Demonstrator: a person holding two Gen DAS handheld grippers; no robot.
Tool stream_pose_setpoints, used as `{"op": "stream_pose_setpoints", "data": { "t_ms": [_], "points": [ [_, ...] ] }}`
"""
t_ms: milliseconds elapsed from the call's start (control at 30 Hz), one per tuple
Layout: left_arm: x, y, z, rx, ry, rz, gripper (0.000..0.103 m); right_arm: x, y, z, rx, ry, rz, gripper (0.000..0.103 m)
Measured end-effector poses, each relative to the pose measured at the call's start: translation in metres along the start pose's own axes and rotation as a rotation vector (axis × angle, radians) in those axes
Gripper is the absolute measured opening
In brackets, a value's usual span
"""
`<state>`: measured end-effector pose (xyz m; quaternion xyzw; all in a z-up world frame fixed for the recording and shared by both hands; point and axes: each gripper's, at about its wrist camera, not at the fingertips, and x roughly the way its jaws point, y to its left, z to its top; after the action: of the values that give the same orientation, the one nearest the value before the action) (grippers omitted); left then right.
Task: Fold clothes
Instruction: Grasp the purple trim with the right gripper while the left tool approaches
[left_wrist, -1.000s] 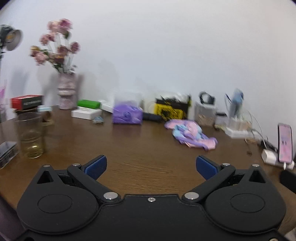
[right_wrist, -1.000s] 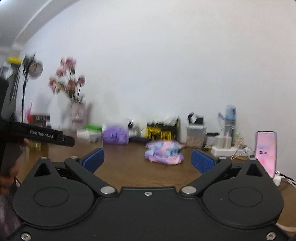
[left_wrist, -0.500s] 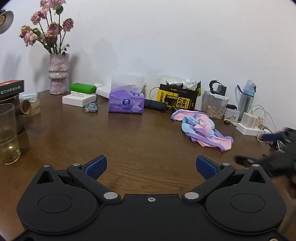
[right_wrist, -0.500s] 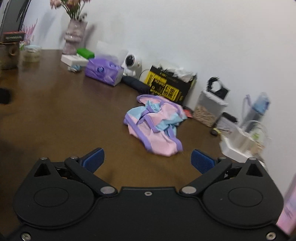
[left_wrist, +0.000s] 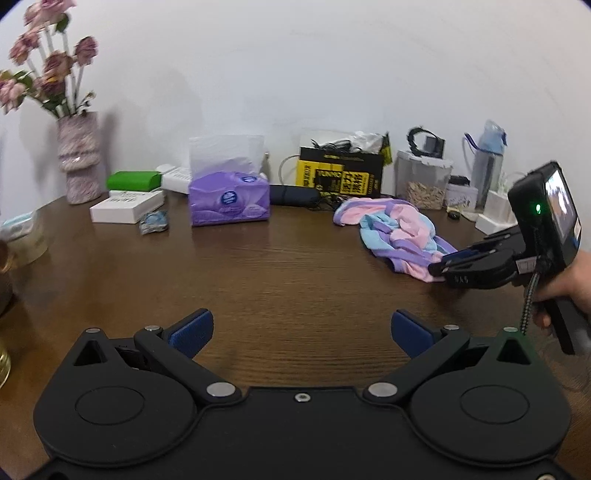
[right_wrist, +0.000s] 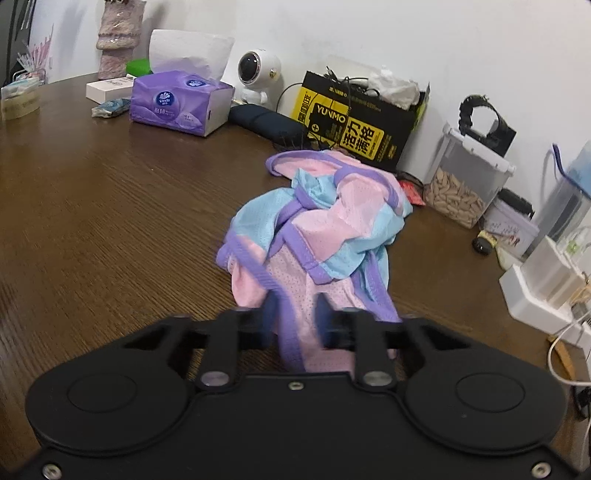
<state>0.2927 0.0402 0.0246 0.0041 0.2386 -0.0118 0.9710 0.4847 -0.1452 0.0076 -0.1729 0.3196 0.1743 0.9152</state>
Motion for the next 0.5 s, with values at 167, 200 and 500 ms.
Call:
{"op": "stream_pose_setpoints", "data": {
  "t_ms": [167, 200, 500],
  "points": [
    [0.002, -0.025, -0.002, 0.112, -0.057, -0.019, 0.103, -0.061, 0.002, 0.002, 0.011, -0.150, -0.006, 0.007],
    [0.004, -0.035, -0.002, 0.155, -0.078, -0.016, 0.103, -0.075, 0.004, 0.000, 0.005, -0.176, -0.007, 0.007],
    [0.004, -0.108, -0.017, 0.418, -0.207, -0.100, 0.103, -0.190, 0.033, -0.049, -0.080, -0.236, 0.074, 0.007]
  ]
}}
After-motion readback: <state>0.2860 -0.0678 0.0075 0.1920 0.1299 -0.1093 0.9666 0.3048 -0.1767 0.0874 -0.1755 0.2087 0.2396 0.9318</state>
